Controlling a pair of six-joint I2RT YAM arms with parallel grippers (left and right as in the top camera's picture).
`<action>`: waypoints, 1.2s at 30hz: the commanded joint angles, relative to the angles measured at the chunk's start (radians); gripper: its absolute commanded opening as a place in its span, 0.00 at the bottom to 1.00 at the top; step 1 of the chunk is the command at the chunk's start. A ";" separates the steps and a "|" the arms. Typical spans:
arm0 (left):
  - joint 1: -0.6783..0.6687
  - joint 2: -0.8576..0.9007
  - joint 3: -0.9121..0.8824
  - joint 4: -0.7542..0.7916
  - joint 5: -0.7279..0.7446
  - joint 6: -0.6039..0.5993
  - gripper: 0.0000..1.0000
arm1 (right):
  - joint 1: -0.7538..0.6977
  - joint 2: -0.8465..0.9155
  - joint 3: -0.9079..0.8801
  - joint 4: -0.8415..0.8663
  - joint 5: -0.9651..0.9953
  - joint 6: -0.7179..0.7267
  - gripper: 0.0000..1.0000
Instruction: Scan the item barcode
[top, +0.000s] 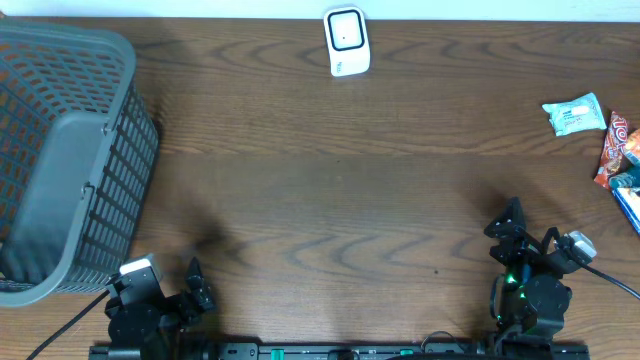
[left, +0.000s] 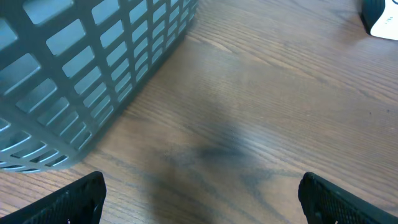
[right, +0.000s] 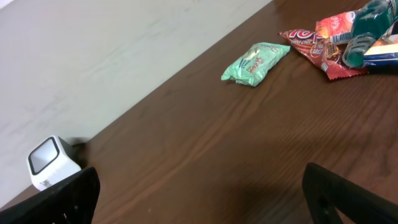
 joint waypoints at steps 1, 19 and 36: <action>-0.003 -0.005 -0.005 0.005 -0.010 0.003 0.99 | -0.007 0.003 -0.006 0.003 0.015 0.002 0.99; -0.017 -0.006 -0.402 0.888 0.131 0.057 0.99 | -0.007 0.003 -0.006 0.003 0.015 0.002 0.99; -0.032 -0.006 -0.523 0.964 0.130 0.173 0.98 | -0.007 0.003 -0.006 0.003 0.015 0.002 0.99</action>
